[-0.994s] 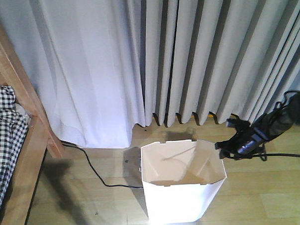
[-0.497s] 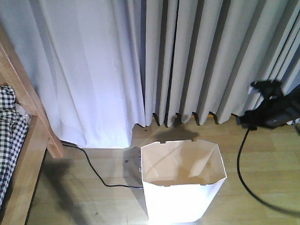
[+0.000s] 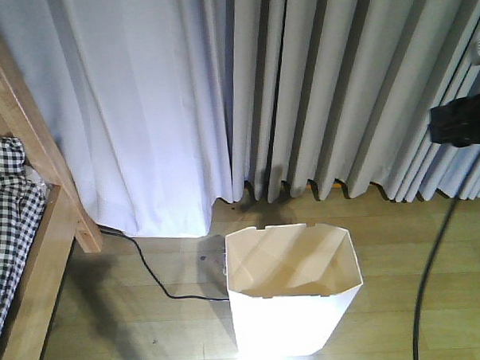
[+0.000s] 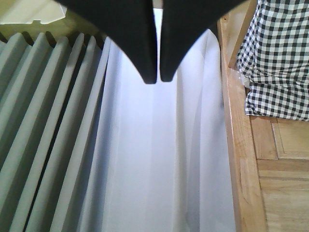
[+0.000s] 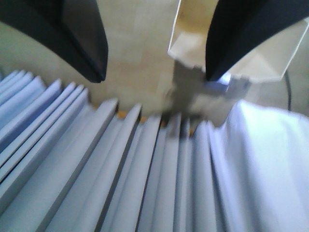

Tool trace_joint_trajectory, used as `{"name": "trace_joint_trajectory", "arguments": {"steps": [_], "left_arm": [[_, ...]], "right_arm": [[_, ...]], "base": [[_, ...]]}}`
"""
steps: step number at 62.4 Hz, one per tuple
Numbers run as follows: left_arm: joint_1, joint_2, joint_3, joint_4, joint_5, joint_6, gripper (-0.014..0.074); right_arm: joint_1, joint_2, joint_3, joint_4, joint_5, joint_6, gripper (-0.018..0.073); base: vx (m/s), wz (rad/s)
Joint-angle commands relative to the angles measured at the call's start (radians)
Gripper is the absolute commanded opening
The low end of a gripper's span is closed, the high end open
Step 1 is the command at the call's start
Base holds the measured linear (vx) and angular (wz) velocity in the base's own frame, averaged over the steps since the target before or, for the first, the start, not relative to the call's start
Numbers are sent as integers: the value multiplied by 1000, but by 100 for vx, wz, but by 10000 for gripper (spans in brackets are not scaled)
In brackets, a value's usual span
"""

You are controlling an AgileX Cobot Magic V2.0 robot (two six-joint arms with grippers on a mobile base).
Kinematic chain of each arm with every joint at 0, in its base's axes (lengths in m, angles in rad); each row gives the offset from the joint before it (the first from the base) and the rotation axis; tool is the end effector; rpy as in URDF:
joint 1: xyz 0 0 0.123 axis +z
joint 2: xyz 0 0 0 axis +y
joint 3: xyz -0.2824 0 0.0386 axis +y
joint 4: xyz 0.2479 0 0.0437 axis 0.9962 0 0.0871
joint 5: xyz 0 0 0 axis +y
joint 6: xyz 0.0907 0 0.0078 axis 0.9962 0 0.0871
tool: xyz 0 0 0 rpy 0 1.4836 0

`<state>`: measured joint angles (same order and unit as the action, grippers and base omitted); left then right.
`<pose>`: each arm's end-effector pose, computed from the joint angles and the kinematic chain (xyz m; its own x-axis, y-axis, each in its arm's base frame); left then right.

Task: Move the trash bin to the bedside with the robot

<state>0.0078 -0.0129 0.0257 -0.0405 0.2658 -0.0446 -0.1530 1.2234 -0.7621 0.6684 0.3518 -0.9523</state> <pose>0.0549 -0.0005 0.1811 -0.1896 -0.0851 -0.9782 -0.0132 0.9964 -0.0841 0.2521 -0.0191 0.2762 -0.5665 -0.2183 -0.7946 -0.2037 0.9714 -0.1217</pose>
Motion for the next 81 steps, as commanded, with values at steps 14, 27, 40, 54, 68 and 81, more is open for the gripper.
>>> {"name": "trace_joint_trajectory", "arguments": {"steps": [14,27,40,54,68,81], "left_arm": [[0,-14,19,-4,-69,-6,-6],[0,-14,19,-4,-69,-6,-6],[0,-14,19,-4,-69,-6,-6],[0,-14,19,-4,-69,-6,-6],[0,-14,19,-4,-69,-6,-6],[0,-14,19,-4,-69,-6,-6]], "right_arm": [[-4,-448,184,119,-91,-3,438],[85,-723,325,138,-117,-4,438],[85,-973,450,122,-119,-4,438],[85,-1110,483,120,-73,5,408],[85,-1109,483,115,-67,5,-17],[85,-1109,483,120,-71,5,-10]], "base": [[0,0],[0,0],[0,0],[0,0],[0,0],[0,0]]}}
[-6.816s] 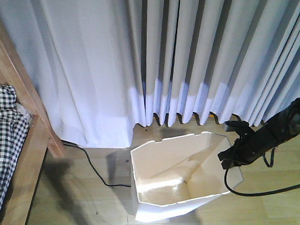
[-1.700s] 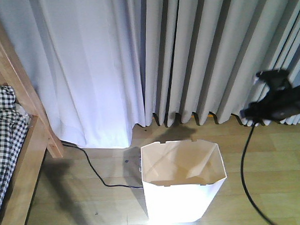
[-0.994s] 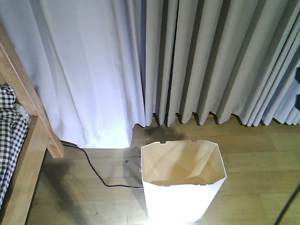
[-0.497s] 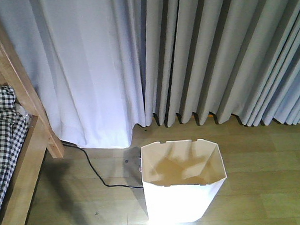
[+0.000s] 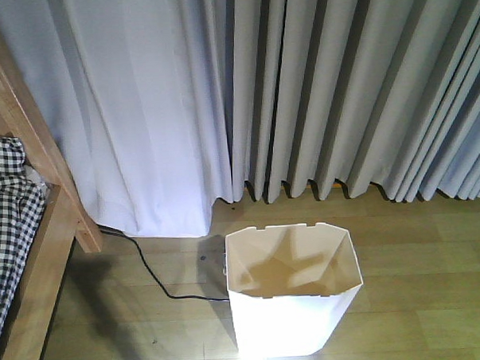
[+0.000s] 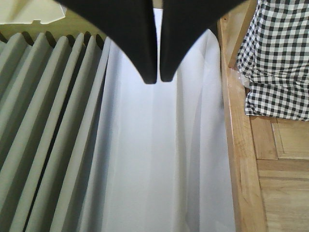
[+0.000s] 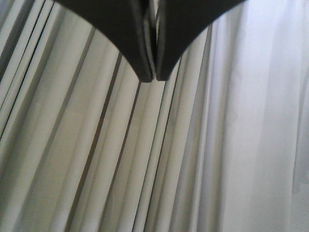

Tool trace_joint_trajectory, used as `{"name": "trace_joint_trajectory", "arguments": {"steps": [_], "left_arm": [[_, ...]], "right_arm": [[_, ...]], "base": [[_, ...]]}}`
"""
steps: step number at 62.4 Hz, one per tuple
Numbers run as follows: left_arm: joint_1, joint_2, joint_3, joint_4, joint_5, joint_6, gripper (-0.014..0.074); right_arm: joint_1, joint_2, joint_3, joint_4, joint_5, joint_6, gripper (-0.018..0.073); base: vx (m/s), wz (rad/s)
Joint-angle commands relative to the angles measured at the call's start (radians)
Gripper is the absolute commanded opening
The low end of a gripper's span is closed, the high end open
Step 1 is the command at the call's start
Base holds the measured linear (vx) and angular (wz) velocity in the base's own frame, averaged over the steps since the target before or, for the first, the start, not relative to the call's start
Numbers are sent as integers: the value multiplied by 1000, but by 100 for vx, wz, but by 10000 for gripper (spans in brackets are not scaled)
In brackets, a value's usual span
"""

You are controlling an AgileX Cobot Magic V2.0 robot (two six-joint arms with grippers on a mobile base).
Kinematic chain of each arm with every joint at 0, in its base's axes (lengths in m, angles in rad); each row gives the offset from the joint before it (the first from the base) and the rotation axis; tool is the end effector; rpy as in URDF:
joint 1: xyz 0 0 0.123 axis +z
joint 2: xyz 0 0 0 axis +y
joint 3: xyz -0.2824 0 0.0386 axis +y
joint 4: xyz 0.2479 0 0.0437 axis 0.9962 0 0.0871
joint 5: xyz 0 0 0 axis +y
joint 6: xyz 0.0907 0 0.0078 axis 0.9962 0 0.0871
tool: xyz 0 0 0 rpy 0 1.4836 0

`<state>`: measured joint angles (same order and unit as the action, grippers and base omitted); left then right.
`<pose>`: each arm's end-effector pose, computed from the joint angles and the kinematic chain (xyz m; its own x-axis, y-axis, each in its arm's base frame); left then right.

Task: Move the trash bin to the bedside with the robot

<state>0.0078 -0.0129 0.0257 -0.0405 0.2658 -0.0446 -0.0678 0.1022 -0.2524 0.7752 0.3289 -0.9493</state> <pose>0.0549 -0.0005 0.1811 -0.1896 -0.0851 -0.9782 -0.0132 0.9964 -0.0841 0.0515 0.0172 0.2703 0.0303 -0.1976 -0.9798 -0.1567 0.9672 -0.1999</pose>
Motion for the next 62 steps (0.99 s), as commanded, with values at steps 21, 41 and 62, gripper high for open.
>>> {"name": "trace_joint_trajectory", "arguments": {"steps": [21,41,62], "left_arm": [[0,-14,19,-4,-69,-6,-6],[0,-14,19,-4,-69,-6,-6],[0,-14,19,-4,-69,-6,-6]], "right_arm": [[-1,12,-27,13,-48,2,-10],[-1,12,-20,-453,-62,485,-9],[-1,-102,277,-775,-362,911,-9]], "base": [[0,0],[0,0],[0,0]]}}
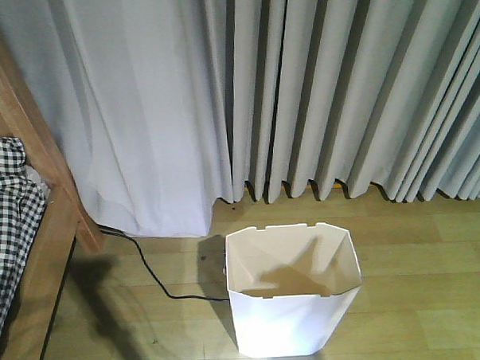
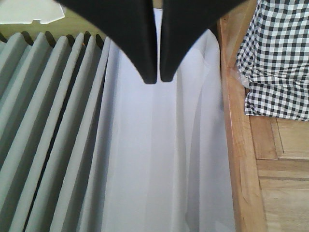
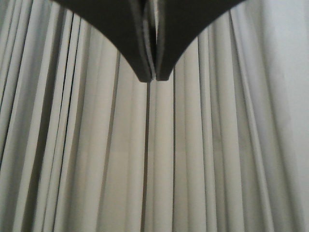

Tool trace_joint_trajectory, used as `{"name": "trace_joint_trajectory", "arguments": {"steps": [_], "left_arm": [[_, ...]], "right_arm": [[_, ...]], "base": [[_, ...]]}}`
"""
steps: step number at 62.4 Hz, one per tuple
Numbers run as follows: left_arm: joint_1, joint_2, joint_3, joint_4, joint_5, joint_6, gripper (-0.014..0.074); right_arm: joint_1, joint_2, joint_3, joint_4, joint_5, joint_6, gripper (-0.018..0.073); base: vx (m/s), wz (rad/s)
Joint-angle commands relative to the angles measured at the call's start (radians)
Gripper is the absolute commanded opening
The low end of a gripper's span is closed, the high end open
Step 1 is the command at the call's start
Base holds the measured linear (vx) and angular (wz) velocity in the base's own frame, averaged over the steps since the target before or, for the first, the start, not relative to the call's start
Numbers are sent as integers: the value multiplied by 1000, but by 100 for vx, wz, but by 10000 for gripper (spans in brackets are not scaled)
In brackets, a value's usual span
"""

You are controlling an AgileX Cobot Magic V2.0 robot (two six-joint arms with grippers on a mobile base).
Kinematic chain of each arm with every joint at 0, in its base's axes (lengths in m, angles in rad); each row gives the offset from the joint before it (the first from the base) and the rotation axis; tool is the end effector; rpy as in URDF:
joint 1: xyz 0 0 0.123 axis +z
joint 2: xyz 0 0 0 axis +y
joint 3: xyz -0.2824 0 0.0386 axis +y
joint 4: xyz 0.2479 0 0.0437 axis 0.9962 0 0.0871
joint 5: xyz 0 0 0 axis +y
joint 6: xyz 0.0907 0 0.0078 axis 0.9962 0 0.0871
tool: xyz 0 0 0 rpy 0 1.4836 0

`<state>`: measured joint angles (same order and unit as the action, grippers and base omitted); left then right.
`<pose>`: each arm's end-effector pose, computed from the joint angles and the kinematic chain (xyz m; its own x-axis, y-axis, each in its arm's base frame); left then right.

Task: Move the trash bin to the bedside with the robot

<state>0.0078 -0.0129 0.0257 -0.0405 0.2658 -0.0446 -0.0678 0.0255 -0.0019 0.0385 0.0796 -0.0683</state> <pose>0.0549 -0.0005 0.1811 -0.1896 -0.0851 -0.9782 -0.0132 0.9964 -0.0841 0.0584 -0.0037 0.2050 -0.0178 -0.0288 -0.9994 0.0642 0.9975 -0.0299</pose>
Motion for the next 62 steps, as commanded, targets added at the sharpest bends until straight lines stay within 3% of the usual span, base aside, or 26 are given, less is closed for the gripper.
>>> {"name": "trace_joint_trajectory", "arguments": {"steps": [1,5,25,62], "left_arm": [[0,-14,19,-4,-69,-6,-6],[0,-14,19,-4,-69,-6,-6],[0,-14,19,-4,-69,-6,-6],[0,-14,19,-4,-69,-6,-6]], "right_arm": [[-1,-32,37,-38,-113,29,-9],[-1,-51,36,-44,-62,29,-9],[-1,-50,37,-95,-68,82,-9],[-1,-50,37,-88,-56,82,-9]], "base": [[0,0],[0,0],[0,0],[0,0]]}}
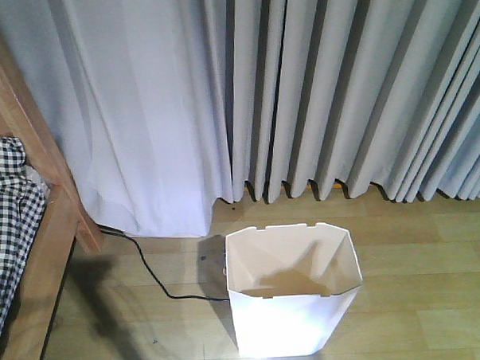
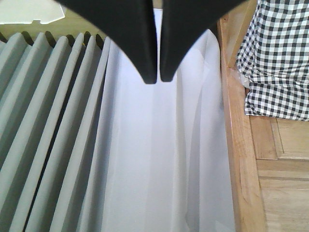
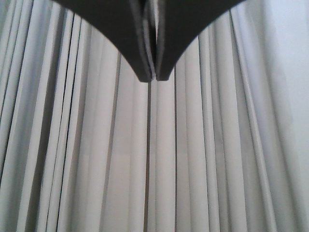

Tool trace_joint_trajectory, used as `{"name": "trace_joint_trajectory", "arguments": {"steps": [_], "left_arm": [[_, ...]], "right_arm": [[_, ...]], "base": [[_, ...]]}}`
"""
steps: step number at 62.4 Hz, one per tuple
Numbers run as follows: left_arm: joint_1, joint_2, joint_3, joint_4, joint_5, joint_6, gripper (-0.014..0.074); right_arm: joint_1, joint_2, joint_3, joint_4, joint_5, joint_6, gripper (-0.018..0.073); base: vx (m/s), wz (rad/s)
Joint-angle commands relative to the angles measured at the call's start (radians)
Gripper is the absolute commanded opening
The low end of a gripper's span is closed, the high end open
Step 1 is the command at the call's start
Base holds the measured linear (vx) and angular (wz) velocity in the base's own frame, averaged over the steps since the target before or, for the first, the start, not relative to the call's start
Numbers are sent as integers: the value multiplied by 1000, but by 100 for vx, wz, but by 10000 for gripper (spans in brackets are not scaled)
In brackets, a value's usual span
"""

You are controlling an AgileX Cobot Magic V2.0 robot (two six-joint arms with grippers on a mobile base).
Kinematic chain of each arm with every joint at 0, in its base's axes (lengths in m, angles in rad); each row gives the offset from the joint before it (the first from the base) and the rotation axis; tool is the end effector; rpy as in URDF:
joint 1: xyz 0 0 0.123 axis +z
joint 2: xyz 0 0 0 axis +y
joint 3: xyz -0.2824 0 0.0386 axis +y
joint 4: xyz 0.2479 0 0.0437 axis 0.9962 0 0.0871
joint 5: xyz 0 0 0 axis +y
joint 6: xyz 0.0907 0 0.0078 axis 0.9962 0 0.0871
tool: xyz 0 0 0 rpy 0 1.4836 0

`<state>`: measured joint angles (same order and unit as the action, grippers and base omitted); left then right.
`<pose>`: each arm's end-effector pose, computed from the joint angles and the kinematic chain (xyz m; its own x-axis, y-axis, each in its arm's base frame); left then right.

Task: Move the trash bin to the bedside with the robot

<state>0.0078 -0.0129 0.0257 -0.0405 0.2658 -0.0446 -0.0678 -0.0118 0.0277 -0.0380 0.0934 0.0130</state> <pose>0.0549 -0.0005 0.1811 -0.1896 -0.0851 -0.9782 -0.0132 0.9964 -0.0841 0.0566 -0.0042 0.1959 -0.0237 -0.0233 -0.9994 0.0707 0.9972 -0.0249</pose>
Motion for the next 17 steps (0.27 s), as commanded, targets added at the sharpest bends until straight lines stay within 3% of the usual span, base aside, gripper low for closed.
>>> {"name": "trace_joint_trajectory", "arguments": {"steps": [1,17], "left_arm": [[0,-14,19,-4,-69,-6,-6],[0,-14,19,-4,-69,-6,-6]], "right_arm": [[-1,-13,7,-12,-69,0,-9],[-1,-13,7,-12,-69,0,-9]], "base": [[0,0],[0,0]]}}
